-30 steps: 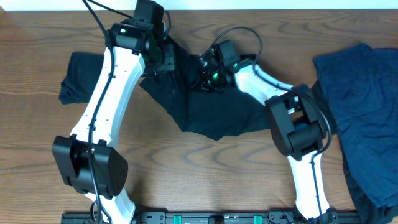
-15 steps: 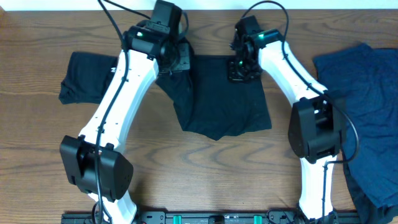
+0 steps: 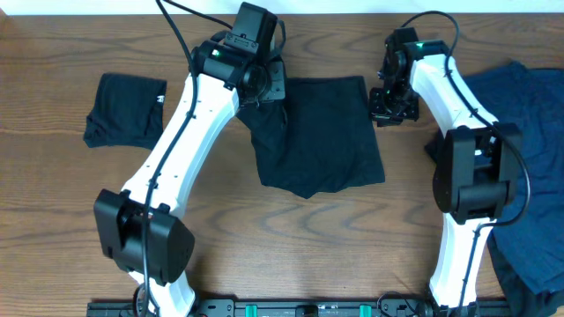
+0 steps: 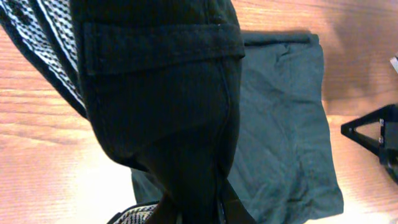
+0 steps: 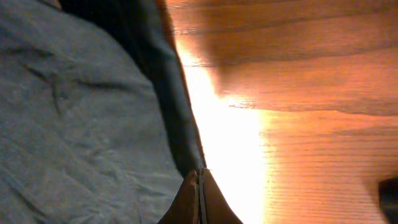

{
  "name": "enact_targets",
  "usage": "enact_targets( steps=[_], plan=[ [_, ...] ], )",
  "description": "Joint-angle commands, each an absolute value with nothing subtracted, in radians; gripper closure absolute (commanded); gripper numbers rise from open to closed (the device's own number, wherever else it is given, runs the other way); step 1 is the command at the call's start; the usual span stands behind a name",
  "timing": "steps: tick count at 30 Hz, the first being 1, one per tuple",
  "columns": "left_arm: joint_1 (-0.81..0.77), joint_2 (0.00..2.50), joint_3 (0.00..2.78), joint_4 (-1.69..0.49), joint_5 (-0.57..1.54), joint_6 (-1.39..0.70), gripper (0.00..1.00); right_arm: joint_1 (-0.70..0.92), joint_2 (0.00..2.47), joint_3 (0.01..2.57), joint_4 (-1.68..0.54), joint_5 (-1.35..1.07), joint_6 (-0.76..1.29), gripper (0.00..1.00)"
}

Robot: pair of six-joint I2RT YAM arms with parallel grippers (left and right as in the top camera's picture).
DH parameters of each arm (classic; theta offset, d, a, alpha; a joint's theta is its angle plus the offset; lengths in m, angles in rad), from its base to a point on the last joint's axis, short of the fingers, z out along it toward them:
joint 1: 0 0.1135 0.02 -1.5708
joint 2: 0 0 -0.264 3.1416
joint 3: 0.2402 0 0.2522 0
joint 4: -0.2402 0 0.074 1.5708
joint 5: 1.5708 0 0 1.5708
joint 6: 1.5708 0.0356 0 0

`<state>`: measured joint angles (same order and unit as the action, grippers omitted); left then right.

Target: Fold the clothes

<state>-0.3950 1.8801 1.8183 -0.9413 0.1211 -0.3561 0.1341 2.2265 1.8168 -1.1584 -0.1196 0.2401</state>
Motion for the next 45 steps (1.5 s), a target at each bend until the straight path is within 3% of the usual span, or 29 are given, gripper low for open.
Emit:
enact_targets(
  steps=[1, 15, 29, 45],
  plan=[
    [-0.413, 1.916, 1.848, -0.933, 0.129, -0.38, 0.94, 0.138, 2.219, 1.792, -1.155, -0.143, 0.213, 0.99],
    [-0.443, 1.936, 1.848, -0.932, 0.128, -0.38, 0.94, 0.125, 2.219, 1.786, -1.148, -0.26, 0.147, 0.99],
    [-0.475, 1.974, 1.848, -0.865, 0.128, -0.423, 0.94, 0.133, 2.219, 1.567, -0.879, -0.229, 0.148, 0.99],
    [-0.525, 1.976, 1.84, -0.805, 0.131, -0.522, 0.94, 0.165, 2.219, 1.485, -0.793, -0.237, 0.149, 0.99]
  ],
)
